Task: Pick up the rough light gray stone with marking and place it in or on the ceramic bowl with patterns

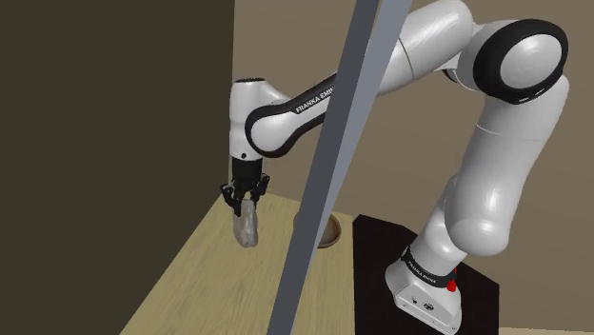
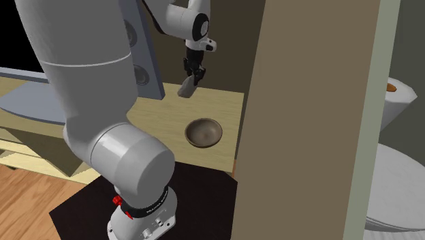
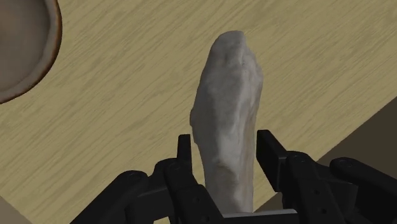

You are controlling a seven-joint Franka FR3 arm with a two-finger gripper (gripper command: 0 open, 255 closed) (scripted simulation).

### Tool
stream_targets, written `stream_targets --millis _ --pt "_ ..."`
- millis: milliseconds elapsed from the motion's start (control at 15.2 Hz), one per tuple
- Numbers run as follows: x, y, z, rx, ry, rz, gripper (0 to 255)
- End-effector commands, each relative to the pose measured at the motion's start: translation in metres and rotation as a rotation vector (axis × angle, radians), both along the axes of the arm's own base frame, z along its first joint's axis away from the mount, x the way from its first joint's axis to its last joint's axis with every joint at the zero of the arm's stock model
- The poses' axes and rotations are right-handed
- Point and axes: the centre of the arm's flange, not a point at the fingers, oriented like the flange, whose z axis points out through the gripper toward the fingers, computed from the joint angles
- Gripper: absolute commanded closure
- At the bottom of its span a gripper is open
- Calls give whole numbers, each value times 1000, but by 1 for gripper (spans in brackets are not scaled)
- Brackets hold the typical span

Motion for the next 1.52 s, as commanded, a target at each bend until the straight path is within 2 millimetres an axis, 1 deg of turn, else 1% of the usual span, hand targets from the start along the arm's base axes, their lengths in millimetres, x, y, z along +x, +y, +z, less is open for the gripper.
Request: stream_targets --millis 0,1122,1188,1452 --pt "-27 -4 43 5 -81 67 255" --pt "-135 -201 53 5 -81 67 255" --pt "-137 -205 54 5 -81 67 255" --pt "-137 -205 33 5 -81 67 255"
